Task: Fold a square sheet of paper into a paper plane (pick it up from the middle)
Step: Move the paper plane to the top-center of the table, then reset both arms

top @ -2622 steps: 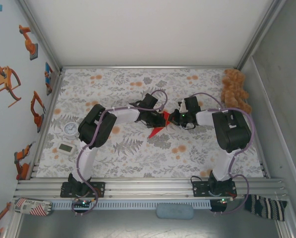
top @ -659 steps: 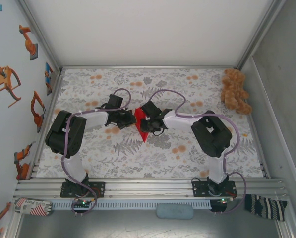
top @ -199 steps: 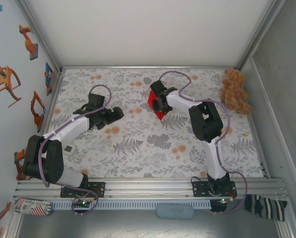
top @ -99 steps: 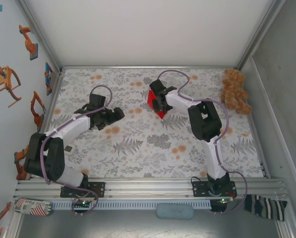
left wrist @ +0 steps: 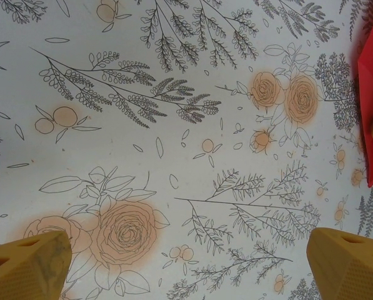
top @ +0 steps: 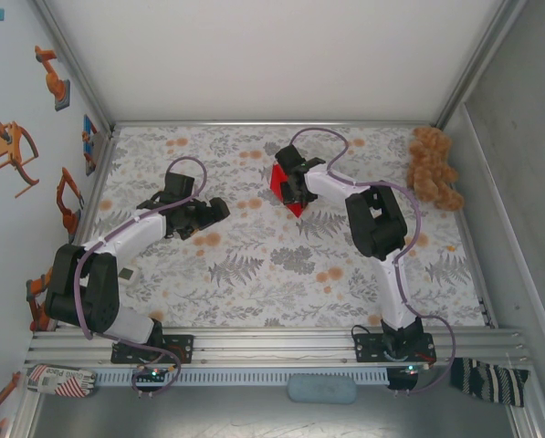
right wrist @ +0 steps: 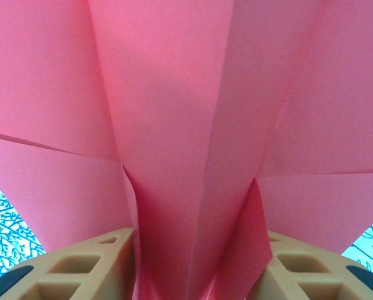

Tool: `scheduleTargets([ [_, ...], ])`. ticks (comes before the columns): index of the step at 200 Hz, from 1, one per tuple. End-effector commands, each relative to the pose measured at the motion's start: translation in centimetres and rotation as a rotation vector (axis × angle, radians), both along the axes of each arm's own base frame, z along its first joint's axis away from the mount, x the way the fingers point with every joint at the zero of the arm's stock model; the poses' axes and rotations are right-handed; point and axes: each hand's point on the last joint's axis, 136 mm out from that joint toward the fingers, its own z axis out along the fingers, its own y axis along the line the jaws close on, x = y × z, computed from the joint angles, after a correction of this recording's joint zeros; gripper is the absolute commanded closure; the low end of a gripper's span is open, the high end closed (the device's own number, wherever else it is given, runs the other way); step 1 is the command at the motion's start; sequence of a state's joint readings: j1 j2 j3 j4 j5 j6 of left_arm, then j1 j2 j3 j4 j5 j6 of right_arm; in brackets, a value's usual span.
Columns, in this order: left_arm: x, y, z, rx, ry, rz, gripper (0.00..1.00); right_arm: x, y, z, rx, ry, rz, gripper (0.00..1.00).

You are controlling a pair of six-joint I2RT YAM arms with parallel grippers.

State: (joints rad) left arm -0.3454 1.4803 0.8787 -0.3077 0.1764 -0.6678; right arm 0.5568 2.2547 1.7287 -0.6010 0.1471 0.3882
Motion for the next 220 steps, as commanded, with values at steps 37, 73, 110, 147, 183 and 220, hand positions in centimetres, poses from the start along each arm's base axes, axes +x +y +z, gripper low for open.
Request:
scheduleTargets([
  [37,0.6,0.6,2.8,0.025,-0.075,-0.005,0.04,0.9,-0.6,6.5,0.029,-0.115,-0.019,0.53],
  [73,1.0,2.2,5.4,0.095,-0.156,0.027,0.04,0.5,-2.0,11.1,0.042,-0.211,-0.061,0.52],
  [110,1.8,5.7,9.0,0.233,-0.317,0.137,0.04,-1.2,-6.6,17.9,0.005,-0.419,-0.154,0.51],
  [147,2.2,10.1,11.7,0.381,-0.517,0.292,0.04,-4.5,-14.5,21.9,-0.143,-0.595,-0.3,0.31],
  [183,1.2,14.4,12.2,0.574,-0.633,0.411,0.04,-8.0,-21.6,21.5,-0.248,-0.659,-0.465,0.01],
  [220,0.4,17.4,10.3,0.648,-0.667,0.441,0.04,-10.6,-27.3,18.4,-0.3,-0.678,-0.599,0.0],
])
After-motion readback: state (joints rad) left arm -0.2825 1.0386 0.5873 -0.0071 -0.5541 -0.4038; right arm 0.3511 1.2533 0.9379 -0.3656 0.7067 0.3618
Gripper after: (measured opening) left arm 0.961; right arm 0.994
